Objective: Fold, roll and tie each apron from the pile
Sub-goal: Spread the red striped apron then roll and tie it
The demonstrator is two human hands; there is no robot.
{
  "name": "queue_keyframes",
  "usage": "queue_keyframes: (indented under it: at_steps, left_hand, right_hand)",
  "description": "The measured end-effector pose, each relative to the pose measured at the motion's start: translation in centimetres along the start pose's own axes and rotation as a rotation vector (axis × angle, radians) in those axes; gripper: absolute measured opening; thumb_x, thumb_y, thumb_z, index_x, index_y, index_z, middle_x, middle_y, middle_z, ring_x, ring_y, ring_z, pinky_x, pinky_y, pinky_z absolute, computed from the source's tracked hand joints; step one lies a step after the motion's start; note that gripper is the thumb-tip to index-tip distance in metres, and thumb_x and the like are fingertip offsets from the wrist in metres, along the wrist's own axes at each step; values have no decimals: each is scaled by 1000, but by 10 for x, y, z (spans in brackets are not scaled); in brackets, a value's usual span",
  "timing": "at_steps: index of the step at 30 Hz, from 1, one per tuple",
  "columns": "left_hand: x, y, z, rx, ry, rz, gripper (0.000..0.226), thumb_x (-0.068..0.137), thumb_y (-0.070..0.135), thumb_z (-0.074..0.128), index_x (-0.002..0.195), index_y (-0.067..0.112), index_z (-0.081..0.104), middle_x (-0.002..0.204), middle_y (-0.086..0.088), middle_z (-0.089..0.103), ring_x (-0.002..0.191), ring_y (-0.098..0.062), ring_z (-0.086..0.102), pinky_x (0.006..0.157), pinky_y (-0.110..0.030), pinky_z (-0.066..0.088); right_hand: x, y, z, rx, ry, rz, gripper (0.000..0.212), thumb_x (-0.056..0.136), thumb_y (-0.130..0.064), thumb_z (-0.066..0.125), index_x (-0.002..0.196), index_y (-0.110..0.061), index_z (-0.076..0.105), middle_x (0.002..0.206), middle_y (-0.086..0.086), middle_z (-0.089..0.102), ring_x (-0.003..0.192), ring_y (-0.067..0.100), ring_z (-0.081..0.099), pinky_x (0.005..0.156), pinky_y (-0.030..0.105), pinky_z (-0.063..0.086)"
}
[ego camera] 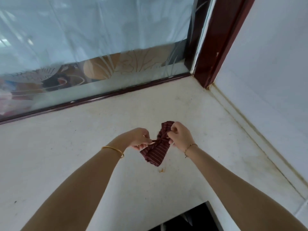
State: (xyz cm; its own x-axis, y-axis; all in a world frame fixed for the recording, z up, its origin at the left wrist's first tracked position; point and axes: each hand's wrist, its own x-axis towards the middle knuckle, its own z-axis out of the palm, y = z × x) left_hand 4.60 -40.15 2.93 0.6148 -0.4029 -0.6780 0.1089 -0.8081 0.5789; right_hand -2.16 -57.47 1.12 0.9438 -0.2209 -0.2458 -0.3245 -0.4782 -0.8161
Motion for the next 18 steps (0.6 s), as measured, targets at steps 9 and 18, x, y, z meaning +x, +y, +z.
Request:
queue_keyframes:
  at_steps: [9,18]
  left_hand:
    - [-69,183,-69,307,241,664,28,82,18,71,109,15,63,111,2,62,106,-14,59,90,-26,45]
    - [-157,330,-64,183,190,1091,9,83,9,68,89,3,65,83,-12,64,75,-15,57,68,-27,47]
  right_hand:
    - [-40,-124,-143,-156,423,-196,27,84,-2,53,69,-18,38,68,0,52,59,23,68,55,38,51]
    - [-109,-223,-273,-232,797,-263,21,81,1,56,72,-15,45,67,4,60,51,19,67,48,33,52]
